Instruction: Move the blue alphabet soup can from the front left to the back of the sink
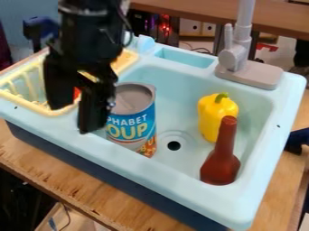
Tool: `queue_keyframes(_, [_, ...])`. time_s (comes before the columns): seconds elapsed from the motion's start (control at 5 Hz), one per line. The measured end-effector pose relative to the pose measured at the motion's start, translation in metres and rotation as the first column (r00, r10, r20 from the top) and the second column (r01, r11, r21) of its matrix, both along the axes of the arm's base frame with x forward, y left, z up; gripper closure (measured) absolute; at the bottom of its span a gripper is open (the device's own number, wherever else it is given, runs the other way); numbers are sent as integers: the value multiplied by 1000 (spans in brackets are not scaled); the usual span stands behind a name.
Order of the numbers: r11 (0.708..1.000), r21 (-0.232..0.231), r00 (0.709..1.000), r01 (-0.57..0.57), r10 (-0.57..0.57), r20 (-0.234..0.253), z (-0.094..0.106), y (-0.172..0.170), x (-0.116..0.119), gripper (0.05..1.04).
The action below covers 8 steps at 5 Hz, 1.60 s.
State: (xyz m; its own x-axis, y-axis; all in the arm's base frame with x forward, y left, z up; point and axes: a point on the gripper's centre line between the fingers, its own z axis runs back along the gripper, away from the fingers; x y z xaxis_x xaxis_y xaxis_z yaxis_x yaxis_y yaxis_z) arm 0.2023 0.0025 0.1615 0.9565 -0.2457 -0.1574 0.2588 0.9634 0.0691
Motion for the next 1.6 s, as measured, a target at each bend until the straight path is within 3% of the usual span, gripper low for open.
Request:
queue_keyframes(0.4, [996, -37, 995, 80, -82, -50, -20, -15, 12, 83])
queue_keyframes(0.8, [996, -83, 1000, 21, -21, -1, -20, -7, 31, 83])
queue_keyframes(1.2, [990, -142, 997, -10, 20, 69, -7, -6, 79, 83])
queue_keyframes(1.6, [991, -136, 998, -4, 12, 55, -6, -7, 100, 83])
